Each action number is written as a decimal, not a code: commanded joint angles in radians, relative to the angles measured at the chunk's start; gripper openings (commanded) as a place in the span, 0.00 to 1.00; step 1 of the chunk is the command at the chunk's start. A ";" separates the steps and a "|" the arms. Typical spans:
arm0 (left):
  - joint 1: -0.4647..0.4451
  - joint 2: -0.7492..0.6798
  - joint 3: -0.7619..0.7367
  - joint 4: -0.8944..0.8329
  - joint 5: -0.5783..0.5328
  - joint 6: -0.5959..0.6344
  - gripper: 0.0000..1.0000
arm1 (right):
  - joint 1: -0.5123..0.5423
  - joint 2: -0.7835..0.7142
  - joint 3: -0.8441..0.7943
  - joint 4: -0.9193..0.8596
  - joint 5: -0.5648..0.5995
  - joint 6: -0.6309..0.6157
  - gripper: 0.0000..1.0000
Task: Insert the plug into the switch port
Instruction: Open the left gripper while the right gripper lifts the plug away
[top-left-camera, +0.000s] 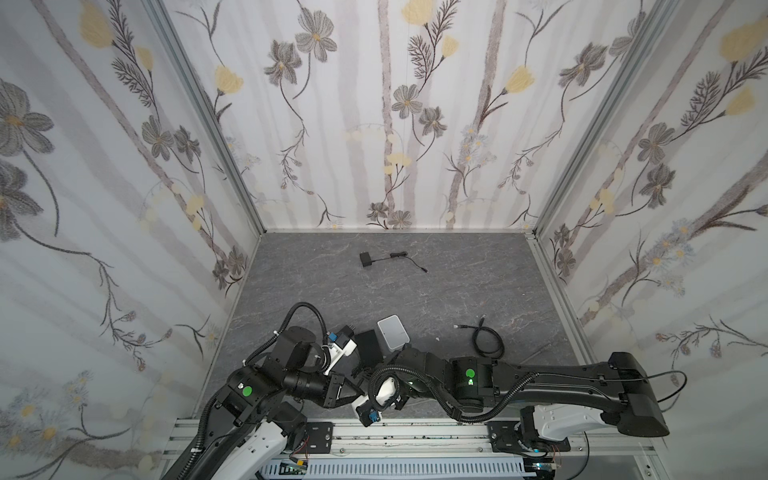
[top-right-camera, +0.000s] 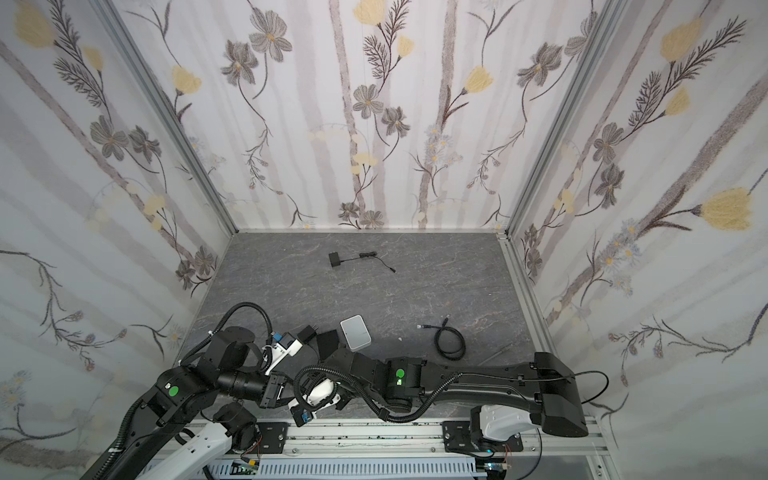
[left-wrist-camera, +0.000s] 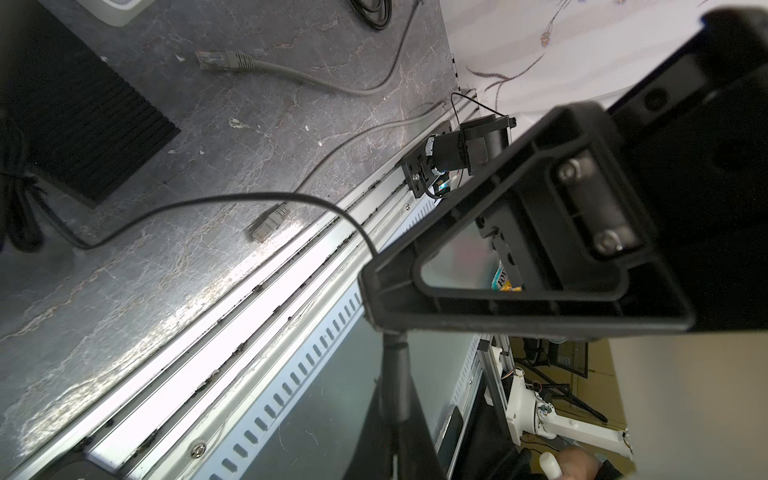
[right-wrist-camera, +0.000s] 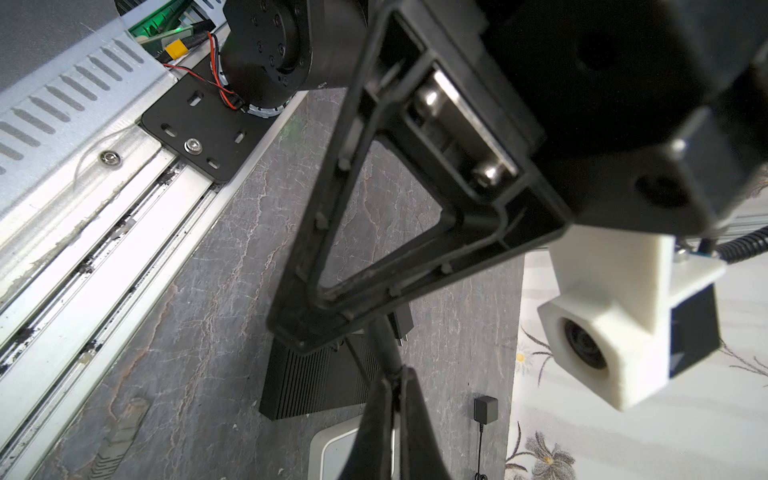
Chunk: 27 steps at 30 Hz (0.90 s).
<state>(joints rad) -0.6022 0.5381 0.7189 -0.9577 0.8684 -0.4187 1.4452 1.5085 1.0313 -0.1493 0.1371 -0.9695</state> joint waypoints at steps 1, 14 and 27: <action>0.003 -0.019 0.025 -0.034 -0.114 -0.003 0.35 | 0.003 -0.015 -0.015 0.011 -0.028 0.028 0.00; 0.022 -0.214 0.129 -0.104 -0.547 -0.222 1.00 | -0.144 0.001 0.003 0.159 -0.075 0.352 0.00; 0.021 -0.235 0.080 -0.055 -0.501 -0.349 1.00 | -0.442 -0.098 0.236 0.045 -0.004 0.589 0.00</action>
<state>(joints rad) -0.5808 0.2764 0.8017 -1.0611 0.3462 -0.7452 1.0302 1.4555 1.2648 -0.0948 0.1074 -0.4431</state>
